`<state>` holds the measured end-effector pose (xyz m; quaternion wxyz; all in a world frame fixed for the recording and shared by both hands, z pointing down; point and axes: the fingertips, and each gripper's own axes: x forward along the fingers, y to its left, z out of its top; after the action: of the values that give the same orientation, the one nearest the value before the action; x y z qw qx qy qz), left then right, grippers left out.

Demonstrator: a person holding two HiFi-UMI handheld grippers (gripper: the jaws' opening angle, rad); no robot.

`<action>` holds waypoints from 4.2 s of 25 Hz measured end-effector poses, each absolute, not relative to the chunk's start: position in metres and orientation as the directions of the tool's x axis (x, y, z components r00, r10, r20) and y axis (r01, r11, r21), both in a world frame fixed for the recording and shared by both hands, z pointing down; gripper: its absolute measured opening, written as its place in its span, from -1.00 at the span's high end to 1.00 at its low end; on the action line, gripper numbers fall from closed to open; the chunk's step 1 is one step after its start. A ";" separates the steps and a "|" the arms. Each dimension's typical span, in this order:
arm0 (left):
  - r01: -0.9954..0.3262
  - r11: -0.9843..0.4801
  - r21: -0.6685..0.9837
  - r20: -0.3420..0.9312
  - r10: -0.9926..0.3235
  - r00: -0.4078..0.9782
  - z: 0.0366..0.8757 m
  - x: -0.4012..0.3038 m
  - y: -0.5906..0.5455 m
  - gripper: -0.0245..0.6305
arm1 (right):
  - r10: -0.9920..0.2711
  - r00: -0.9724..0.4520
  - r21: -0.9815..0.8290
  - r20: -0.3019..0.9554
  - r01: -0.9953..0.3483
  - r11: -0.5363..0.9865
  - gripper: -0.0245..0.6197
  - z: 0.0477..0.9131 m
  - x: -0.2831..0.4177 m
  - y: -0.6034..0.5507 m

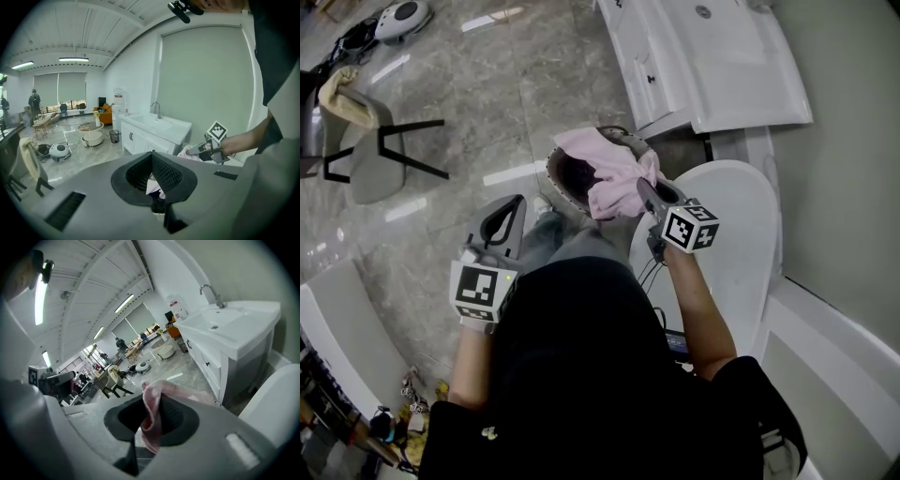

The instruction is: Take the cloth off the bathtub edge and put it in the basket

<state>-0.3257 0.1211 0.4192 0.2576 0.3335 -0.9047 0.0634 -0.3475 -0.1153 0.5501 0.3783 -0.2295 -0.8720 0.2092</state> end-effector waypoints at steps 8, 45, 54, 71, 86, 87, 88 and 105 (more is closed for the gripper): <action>-0.603 0.794 0.075 0.554 -0.536 -0.637 0.447 -0.340 0.147 0.89 | 0.536 -0.464 -0.498 0.705 0.213 0.840 0.73 0.654 -0.367 -0.081; -0.410 0.896 0.168 0.727 -0.394 -0.563 0.572 -0.269 0.265 0.89 | 0.390 -0.219 -0.379 0.894 0.091 0.921 0.44 0.953 -0.419 0.012; -0.432 0.886 0.168 0.696 -0.417 -0.584 0.561 -0.278 0.265 0.89 | 0.409 -0.233 -0.387 0.882 0.138 0.912 0.44 0.921 -0.409 0.026; -0.479 0.863 0.158 0.599 -0.470 -0.649 0.510 -0.318 0.245 0.89 | 0.501 -0.350 -0.424 0.792 0.275 0.863 0.93 0.766 -0.398 0.034; -0.468 0.869 0.162 0.474 -0.485 -0.735 0.448 -0.352 0.244 0.89 | 0.622 -0.506 -0.427 0.598 0.456 0.781 0.93 0.559 -0.404 0.047; -0.466 0.869 0.165 0.462 -0.485 -0.742 0.443 -0.356 0.245 0.89 | 0.630 -0.516 -0.421 0.581 0.472 0.775 0.93 0.544 -0.406 0.047; -0.462 0.870 0.170 0.452 -0.485 -0.749 0.437 -0.359 0.245 0.89 | 0.637 -0.524 -0.412 0.565 0.490 0.768 0.93 0.530 -0.407 0.047; -0.500 0.859 0.112 0.227 -0.512 -0.828 0.303 -0.403 0.226 0.89 | 0.706 -0.667 -0.254 0.240 0.659 0.708 0.93 0.310 -0.429 0.031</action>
<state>-0.4034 0.2257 0.3030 0.1255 0.2646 -0.9559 -0.0237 -0.4290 0.0307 0.3099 0.1619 -0.3748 -0.9100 0.0727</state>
